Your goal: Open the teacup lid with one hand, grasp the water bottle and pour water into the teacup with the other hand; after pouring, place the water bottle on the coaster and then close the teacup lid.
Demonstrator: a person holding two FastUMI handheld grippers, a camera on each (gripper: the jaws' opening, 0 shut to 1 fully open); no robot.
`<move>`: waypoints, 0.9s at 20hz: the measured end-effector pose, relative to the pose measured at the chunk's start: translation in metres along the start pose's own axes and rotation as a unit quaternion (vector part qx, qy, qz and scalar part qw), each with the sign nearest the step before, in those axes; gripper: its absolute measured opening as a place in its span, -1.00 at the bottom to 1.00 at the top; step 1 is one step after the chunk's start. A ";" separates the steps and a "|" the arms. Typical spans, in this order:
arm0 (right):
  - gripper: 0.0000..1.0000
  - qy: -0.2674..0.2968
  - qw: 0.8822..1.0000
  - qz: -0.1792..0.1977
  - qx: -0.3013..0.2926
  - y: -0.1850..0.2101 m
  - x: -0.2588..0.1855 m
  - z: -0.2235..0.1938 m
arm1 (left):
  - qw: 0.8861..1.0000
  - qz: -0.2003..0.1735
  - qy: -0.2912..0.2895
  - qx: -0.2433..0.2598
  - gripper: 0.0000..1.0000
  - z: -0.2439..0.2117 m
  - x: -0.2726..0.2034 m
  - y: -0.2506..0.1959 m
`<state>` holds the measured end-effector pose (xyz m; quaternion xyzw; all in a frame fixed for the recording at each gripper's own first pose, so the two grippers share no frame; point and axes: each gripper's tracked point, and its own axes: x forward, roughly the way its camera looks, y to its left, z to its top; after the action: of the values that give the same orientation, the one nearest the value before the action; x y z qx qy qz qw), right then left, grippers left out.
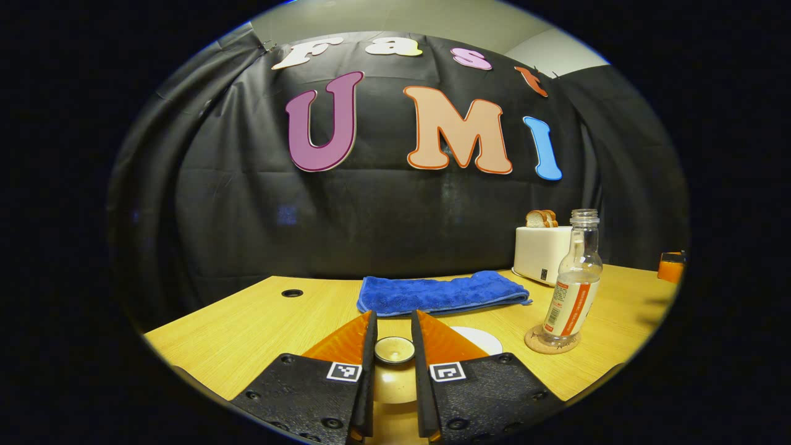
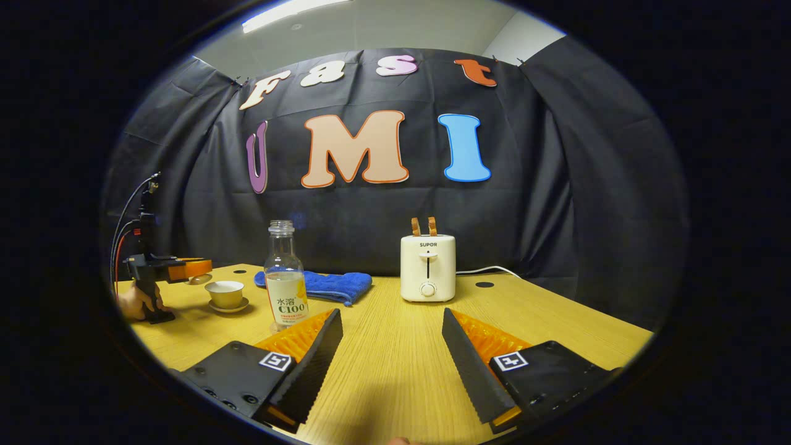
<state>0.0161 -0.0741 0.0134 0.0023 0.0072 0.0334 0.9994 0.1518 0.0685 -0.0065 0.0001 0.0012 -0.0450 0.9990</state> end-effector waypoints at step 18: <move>0.97 -0.001 1.000 -0.009 0.000 -0.003 0.000 0.001 | 1.000 -0.007 0.026 0.012 -0.48 -0.008 0.029 -0.045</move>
<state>0.0160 -0.0773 0.0139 0.0019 0.0058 0.0242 0.9997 0.1765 0.0215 -0.0148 0.0135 0.0268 -0.0517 0.9982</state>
